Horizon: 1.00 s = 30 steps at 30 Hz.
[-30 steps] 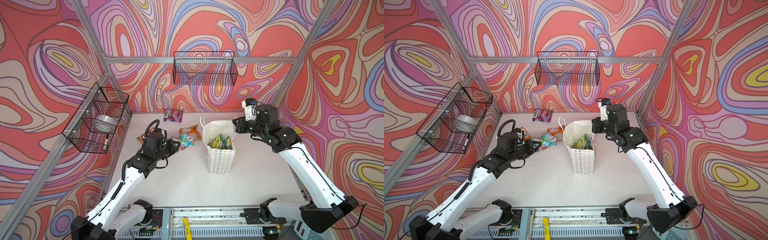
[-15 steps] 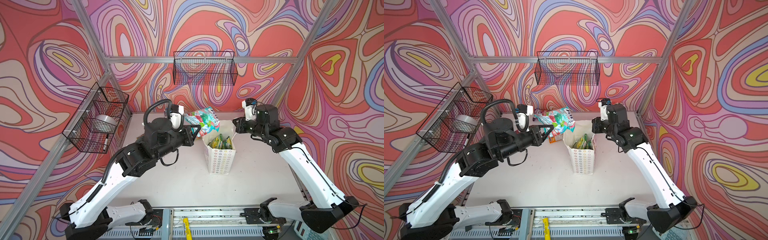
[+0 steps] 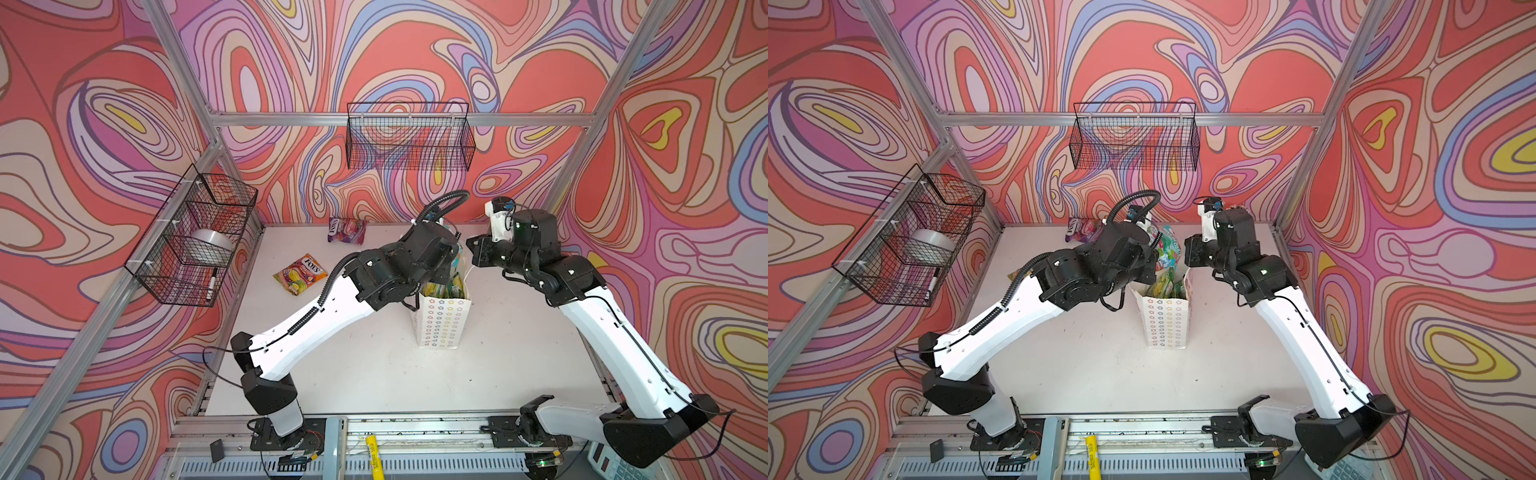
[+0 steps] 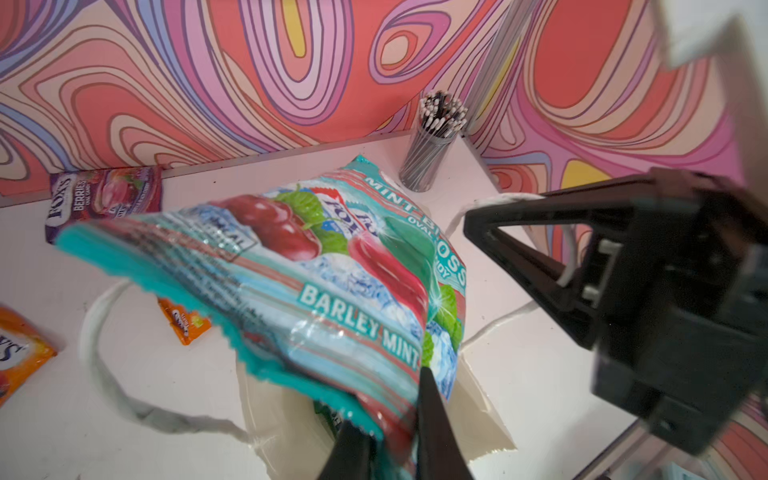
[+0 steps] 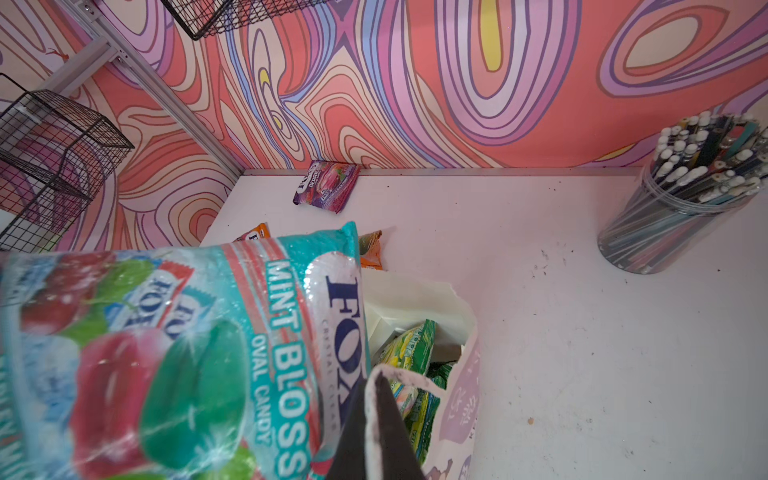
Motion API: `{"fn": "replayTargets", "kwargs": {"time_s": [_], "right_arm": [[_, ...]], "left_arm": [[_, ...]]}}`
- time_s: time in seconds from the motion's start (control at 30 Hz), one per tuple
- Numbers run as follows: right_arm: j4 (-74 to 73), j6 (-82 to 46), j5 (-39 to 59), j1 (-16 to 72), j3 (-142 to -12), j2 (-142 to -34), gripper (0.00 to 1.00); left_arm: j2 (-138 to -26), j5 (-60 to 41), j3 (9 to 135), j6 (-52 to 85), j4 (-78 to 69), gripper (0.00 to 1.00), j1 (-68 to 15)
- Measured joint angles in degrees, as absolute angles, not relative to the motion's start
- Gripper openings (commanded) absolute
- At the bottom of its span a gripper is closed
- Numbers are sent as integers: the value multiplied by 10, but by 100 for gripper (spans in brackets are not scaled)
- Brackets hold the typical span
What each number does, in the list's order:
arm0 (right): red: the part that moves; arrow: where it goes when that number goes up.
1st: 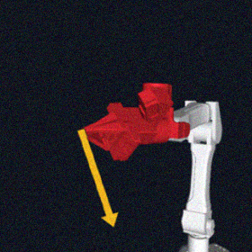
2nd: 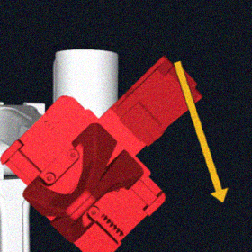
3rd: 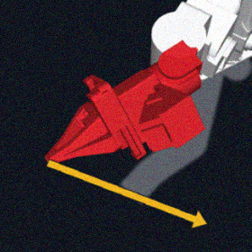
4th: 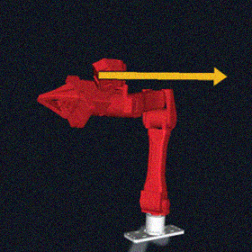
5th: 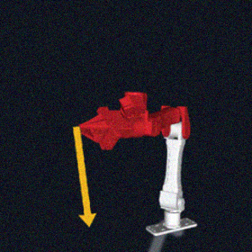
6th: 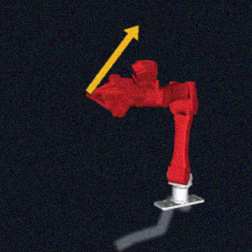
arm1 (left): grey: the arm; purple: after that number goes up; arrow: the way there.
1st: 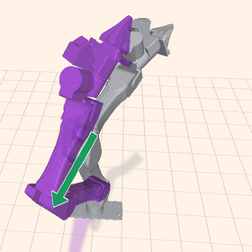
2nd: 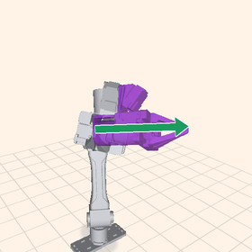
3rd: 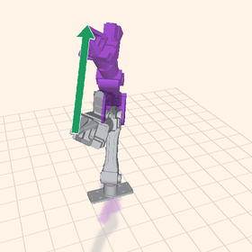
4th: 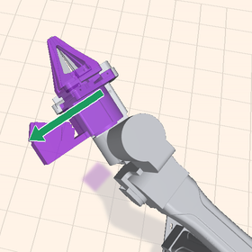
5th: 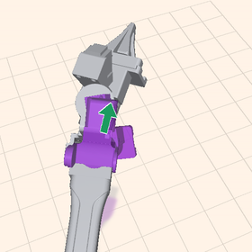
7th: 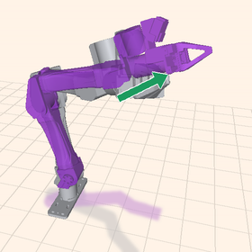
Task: Place the snacks into the paper bag
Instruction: 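Lift the Mint Blossom packet and carry it over the bag mouth, then lower the Mint Blossom packet into the bag and open the left gripper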
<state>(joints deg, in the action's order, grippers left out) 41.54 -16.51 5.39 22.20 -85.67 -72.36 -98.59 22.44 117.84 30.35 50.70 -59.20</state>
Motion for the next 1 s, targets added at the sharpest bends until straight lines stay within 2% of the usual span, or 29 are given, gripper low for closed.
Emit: {"fn": "replayTargets", "kwargs": {"time_s": [0.3, 0.83, 0.9, 1.0], "right_arm": [[415, -165, 54, 222, -855, -723, 0], [416, -165, 53, 218, -854, -723, 0], [416, -165, 53, 218, -854, -723, 0], [415, -165, 54, 218, -854, -723, 0]], "left_arm": [[-1068, 201, 1271, 276, 590, 9, -592], [-1174, 38, 1337, 251, 658, 10, -575], [-1178, 13, 1333, 253, 656, 13, -561], [-1189, -22, 1329, 256, 654, 27, -534]]}}
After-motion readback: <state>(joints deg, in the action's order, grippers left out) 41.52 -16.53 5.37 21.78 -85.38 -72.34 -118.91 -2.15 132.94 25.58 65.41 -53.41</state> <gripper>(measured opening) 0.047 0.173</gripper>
